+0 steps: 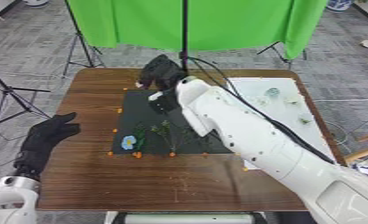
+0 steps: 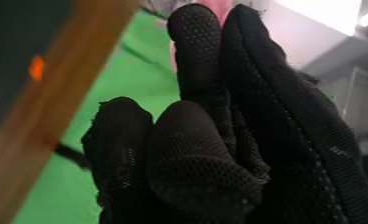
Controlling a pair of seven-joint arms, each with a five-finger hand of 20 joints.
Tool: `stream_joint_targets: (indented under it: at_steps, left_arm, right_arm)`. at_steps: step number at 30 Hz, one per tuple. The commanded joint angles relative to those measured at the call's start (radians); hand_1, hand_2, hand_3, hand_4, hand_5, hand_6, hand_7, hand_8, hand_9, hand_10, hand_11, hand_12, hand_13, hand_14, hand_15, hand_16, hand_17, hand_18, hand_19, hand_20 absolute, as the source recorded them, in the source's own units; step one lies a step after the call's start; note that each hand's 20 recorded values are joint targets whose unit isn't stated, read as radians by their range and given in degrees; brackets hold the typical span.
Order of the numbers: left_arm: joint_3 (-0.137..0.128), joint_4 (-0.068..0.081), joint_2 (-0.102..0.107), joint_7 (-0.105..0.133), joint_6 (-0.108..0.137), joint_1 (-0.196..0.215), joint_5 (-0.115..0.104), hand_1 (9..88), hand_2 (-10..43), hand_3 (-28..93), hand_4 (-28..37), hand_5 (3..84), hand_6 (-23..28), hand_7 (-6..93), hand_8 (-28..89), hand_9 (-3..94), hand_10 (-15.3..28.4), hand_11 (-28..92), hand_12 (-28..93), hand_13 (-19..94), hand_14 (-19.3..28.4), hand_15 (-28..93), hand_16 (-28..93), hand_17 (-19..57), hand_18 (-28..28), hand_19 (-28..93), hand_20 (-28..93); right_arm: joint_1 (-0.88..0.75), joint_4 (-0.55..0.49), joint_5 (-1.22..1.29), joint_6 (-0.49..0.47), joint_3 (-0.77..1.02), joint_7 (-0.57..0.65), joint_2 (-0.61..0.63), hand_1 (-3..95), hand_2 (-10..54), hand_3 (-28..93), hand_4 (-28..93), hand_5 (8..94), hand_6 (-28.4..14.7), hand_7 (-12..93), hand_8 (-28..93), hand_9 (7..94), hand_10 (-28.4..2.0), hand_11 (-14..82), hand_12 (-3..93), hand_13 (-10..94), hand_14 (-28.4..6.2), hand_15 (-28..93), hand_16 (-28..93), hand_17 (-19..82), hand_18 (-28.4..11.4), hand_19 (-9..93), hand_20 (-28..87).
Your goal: Arrange flowers
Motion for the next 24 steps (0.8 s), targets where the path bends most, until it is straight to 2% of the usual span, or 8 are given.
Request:
stream_joint_targets:
  at_steps: [1, 7, 12, 15, 16, 18, 20, 24]
  left_arm:
    - [0.012, 0.006, -0.002, 0.003, -0.012, -0.002, 0.007, 25.4, 24.2, 60, -28.3, 47.8, 7.8, 8.2, -6, 50.4, 16.4, 18, 8, 42, 19.4, 19, -5, 10.7, 15.0, 23, 14]
    - [0.021, 0.010, -0.007, 0.006, -0.016, -0.010, 0.008, 25.3, 24.2, 60, -28.3, 47.8, 7.9, 8.2, -6, 50.4, 16.4, 18, 8, 42, 19.4, 19, -5, 10.7, 15.0, 23, 14]
    - [0.022, 0.007, -0.015, 0.010, -0.011, 0.001, 0.009, 25.2, 23.9, 60, -28.3, 47.7, 7.8, 8.2, -6, 50.4, 16.4, 18, 8, 42, 19.4, 19, -5, 10.7, 15.0, 23, 14]
    - [0.024, 0.008, -0.019, 0.026, -0.002, 0.009, 0.011, 25.0, 23.8, 61, -28.3, 47.6, 7.8, 8.2, -6, 50.3, 16.3, 18, 8, 42, 19.4, 19, -5, 10.7, 15.1, 23, 14]
    - [0.027, 0.015, -0.018, 0.040, -0.007, 0.003, 0.011, 24.9, 23.3, 61, -28.3, 47.6, 7.8, 8.2, -6, 50.2, 16.3, 18, 8, 42, 19.4, 19, -5, 10.7, 15.1, 23, 14]
    - [0.021, 0.022, -0.018, 0.058, -0.035, 0.000, 0.023, 28.6, 15.2, 63, -27.9, 46.7, 8.0, 7.8, -6, 50.1, 16.3, 18, 8, 42, 19.2, 19, -5, 10.7, 15.0, 23, 14]
    - [0.017, 0.027, -0.017, 0.074, -0.051, -0.001, 0.030, 33.8, 5.2, 63, -21.2, 44.7, 8.0, 7.6, -6, 49.1, 15.9, 17, 8, 41, 18.8, 18, -5, 10.7, 15.0, 23, 14]
    - [0.023, 0.030, -0.014, 0.085, -0.042, -0.006, 0.031, 38.4, 0.5, 63, -13.2, 42.6, 7.6, 7.9, -6, 48.1, 15.1, 17, 9, 41, 17.8, 17, -5, 10.8, 14.8, 21, 14]
  right_arm:
    - [-0.013, 0.043, -0.031, -0.003, -0.041, 0.030, -0.056, 67.6, -9.5, 54, -15, 75.8, -3.0, 29, 15, 92.3, -9.2, 9.3, 41.9, 94, 2.3, 67, 28, 69, -11.4, 93, 59]
    - [-0.013, 0.072, -0.043, 0.001, -0.082, 0.047, -0.072, 67.3, -9.5, 55, -15, 75.7, -2.9, 28, 14, 92.3, -9.3, 8.1, 39.9, 94, 2.2, 67, 28, 69, -11.3, 93, 59]
    - [-0.019, 0.078, -0.038, 0.010, -0.112, 0.051, -0.079, 66.9, -9.5, 55, -16, 75.8, -2.6, 26, 13, 92.2, -8.7, 6.6, 36.2, 94, 2.2, 67, 28, 69, -11.4, 93, 59]
    - [-0.027, 0.082, -0.038, 0.005, -0.119, 0.056, -0.086, 66.8, -9.5, 56, -16, 75.9, -2.2, 26, 13, 91.8, -8.5, 5.4, 33.7, 94, 2.1, 67, 28, 69, -11.5, 93, 59]
    - [-0.024, 0.082, -0.033, 0.007, -0.124, 0.057, -0.084, 66.6, -9.5, 56, -16, 75.8, -2.1, 26, 12, 91.6, -8.7, 5.1, 32.9, 94, 2.1, 67, 28, 69, -11.5, 93, 59]
    - [-0.023, 0.085, -0.035, 0.007, -0.127, 0.057, -0.086, 66.3, -9.5, 56, -16, 75.4, -1.6, 25, 12, 90.8, -9.4, 4.4, 32.0, 94, 2.0, 67, 27, 69, -11.5, 93, 58]
    - [-0.022, 0.087, -0.034, 0.009, -0.130, 0.058, -0.088, 65.8, -9.5, 56, -16, 75.1, -1.3, 25, 11, 90.1, -10.2, 3.9, 31.1, 94, 1.9, 67, 27, 69, -11.6, 93, 58]
    - [-0.015, 0.096, -0.029, 0.021, -0.133, 0.060, -0.091, 65.1, -9.5, 57, -16, 73.8, -0.4, 25, 10, 88.7, -10.5, 3.2, 29.3, 94, 1.8, 67, 27, 69, -11.6, 93, 58]
